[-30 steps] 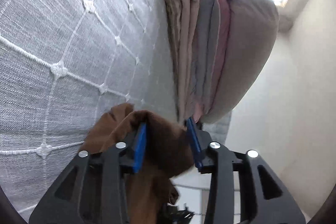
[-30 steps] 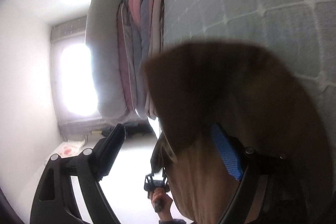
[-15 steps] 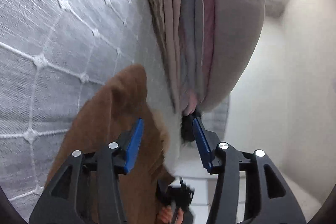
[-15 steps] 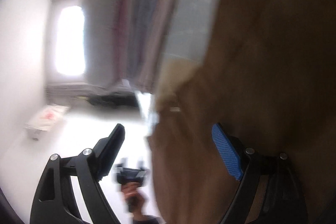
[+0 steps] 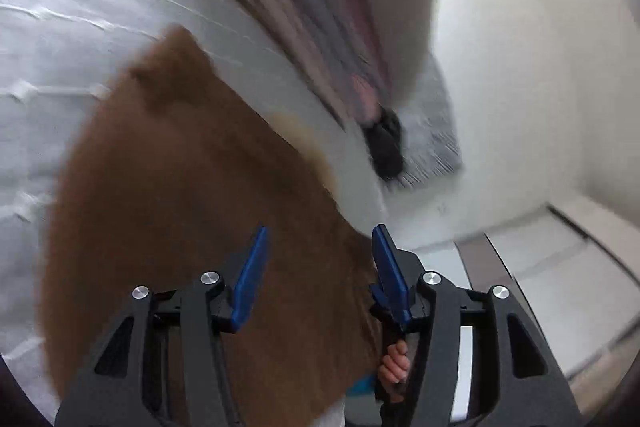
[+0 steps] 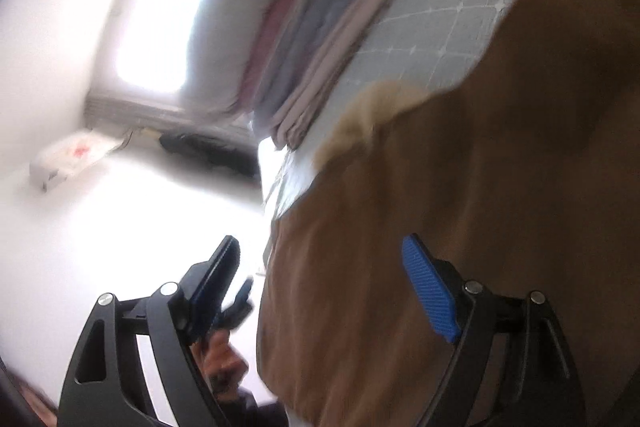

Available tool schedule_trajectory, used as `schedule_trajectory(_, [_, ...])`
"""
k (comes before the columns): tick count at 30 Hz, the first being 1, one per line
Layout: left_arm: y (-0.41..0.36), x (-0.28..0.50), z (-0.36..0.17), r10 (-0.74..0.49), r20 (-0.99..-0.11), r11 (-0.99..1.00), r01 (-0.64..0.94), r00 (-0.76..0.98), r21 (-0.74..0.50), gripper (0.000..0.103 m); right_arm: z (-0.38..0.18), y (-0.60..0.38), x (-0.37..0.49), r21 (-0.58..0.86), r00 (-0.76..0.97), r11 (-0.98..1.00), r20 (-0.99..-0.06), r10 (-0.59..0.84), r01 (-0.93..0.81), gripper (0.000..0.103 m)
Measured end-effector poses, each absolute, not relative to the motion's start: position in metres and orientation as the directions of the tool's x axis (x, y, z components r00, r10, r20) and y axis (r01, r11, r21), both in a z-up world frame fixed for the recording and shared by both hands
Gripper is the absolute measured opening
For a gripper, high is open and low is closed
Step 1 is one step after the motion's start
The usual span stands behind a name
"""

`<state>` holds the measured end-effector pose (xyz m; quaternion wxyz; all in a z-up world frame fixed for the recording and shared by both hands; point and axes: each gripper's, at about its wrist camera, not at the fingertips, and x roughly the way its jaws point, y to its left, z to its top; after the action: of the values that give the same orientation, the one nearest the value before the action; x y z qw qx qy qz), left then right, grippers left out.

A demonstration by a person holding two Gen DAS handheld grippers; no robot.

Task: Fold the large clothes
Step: 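Open both tools and release the jacket onto the bed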

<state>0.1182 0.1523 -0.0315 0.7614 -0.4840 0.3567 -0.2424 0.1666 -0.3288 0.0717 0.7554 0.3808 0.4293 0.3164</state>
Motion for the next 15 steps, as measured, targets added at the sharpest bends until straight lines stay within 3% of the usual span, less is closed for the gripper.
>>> schedule_trajectory(2, [0.134,0.107,-0.038,-0.693,-0.343,0.478,0.047,0.634,-0.877,0.051,0.072,-0.342,0.135,0.801,0.489,0.568,-0.424,0.762,-0.188,0.084])
schedule_trajectory(6, [0.115,0.11,-0.069,-0.597,-0.493,0.635,-0.003,0.632,-0.773,0.051,0.048,-0.378,0.131,0.784,0.613,0.609,-0.423,0.668,-0.122,0.085])
schedule_trajectory(15, [0.12,0.126,-0.071,-0.542,-0.499,0.668,-0.014,0.677,-0.744,0.051,0.009,-0.382,0.178,0.738,0.663,0.668,-0.453,0.596,-0.096,0.085])
